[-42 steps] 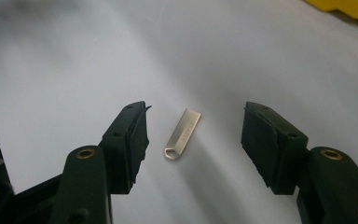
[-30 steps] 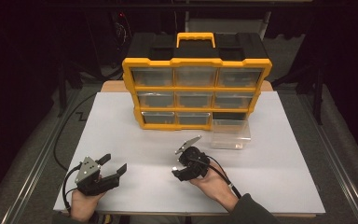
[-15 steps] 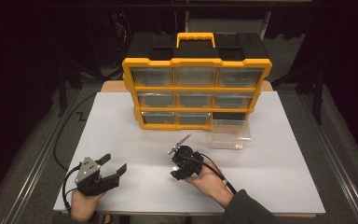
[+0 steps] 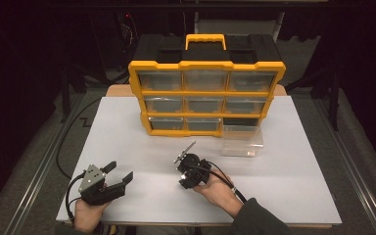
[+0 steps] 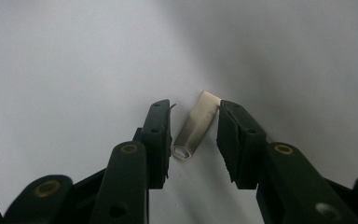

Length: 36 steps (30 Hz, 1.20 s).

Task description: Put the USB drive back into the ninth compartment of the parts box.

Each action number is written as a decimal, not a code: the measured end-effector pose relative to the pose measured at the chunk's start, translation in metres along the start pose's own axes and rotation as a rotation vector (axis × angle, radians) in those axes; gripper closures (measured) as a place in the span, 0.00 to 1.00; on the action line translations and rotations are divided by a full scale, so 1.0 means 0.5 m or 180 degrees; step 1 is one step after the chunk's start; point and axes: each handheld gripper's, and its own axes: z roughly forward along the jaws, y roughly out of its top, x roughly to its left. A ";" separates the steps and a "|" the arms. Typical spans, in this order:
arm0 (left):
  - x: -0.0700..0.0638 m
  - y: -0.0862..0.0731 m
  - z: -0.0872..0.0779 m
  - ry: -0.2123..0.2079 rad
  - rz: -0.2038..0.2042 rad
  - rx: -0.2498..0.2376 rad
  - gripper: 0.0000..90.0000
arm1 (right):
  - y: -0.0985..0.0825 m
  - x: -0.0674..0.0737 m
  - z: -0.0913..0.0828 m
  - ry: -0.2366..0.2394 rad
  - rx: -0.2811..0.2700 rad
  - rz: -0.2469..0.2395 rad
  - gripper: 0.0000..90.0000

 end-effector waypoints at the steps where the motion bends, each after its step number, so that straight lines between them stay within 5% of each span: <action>1: 0.000 0.000 0.000 0.0001 0.0001 -0.0003 0.30 | 0.000 0.000 0.000 -0.0002 0.0001 0.0000 0.74; 36: 0.000 0.000 0.000 0.0007 0.0006 -0.0002 0.30 | 0.003 0.010 0.004 -0.0165 0.0089 -0.0239 0.87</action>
